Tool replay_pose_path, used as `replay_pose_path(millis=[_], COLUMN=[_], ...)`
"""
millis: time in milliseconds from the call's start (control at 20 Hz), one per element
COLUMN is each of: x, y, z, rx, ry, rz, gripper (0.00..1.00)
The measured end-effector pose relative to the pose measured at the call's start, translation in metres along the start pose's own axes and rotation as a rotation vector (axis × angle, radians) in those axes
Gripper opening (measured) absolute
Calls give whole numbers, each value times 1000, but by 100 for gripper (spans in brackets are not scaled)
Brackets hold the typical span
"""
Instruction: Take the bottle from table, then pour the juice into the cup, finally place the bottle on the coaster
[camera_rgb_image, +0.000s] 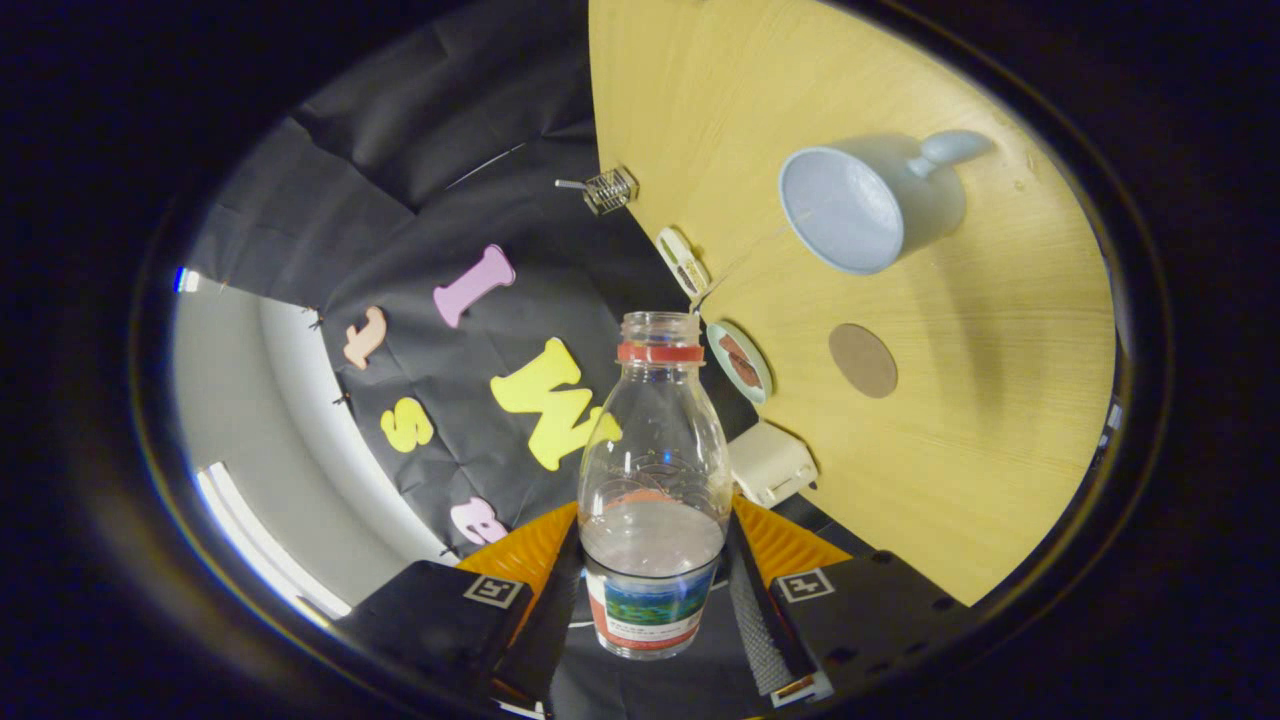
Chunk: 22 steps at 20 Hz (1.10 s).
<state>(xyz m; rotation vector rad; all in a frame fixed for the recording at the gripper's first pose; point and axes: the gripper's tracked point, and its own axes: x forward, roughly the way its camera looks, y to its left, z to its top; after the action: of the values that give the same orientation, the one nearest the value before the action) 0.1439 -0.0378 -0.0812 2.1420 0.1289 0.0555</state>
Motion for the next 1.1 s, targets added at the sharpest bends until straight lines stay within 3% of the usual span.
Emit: replay_pose_path(millis=[650,1100], x=[-1,7], y=[35,4], z=[-13,1], rx=[87,64], ry=[36,10], rz=[36,4], gripper=[77,77])
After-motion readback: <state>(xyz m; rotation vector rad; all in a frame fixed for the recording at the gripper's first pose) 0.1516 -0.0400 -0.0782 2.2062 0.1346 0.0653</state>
